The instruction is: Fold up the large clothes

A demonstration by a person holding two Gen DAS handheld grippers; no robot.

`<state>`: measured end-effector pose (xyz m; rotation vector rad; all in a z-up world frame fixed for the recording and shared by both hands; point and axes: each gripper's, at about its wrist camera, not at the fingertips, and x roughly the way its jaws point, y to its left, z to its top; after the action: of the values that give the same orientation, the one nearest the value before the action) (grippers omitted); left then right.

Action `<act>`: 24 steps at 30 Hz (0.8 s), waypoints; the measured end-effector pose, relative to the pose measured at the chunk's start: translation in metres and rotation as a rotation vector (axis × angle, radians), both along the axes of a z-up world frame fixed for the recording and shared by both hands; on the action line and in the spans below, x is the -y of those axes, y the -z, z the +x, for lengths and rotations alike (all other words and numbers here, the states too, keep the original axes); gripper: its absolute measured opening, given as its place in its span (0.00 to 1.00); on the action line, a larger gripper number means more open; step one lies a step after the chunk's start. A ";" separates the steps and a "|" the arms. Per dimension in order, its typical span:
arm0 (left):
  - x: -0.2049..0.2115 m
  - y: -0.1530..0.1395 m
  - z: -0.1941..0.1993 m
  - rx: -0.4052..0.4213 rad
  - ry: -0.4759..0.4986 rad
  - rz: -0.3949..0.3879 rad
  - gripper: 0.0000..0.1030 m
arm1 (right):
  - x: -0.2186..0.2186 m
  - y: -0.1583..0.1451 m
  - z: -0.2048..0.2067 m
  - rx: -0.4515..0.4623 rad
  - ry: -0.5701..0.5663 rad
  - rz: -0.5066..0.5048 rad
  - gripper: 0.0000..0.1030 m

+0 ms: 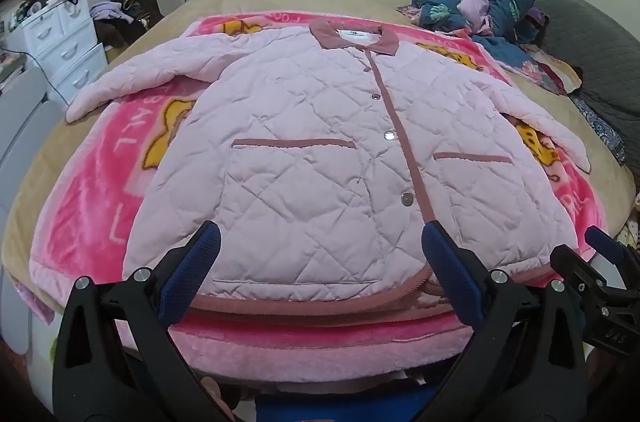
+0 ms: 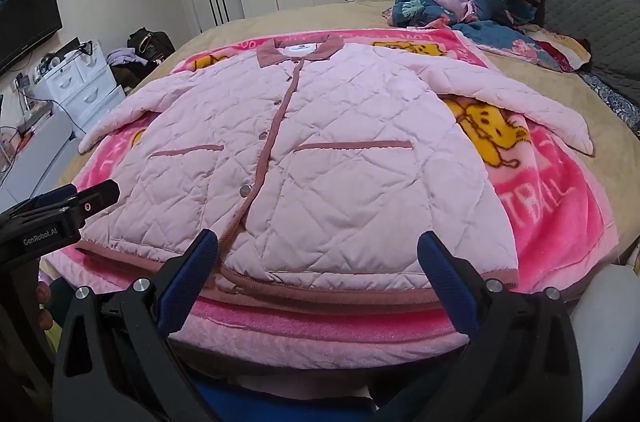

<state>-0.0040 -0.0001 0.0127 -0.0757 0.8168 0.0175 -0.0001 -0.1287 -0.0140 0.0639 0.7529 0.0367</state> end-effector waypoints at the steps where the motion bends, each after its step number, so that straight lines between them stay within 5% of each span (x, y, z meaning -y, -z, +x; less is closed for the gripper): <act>1: 0.001 0.000 0.000 0.001 -0.003 0.001 0.91 | 0.000 0.000 0.000 0.000 -0.002 0.000 0.96; 24: 0.000 -0.005 -0.001 0.010 -0.006 0.006 0.91 | 0.000 -0.002 0.000 0.005 0.009 -0.012 0.96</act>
<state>-0.0046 -0.0001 0.0179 -0.0728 0.8068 0.0252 -0.0003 -0.1289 -0.0125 0.0559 0.7479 0.0241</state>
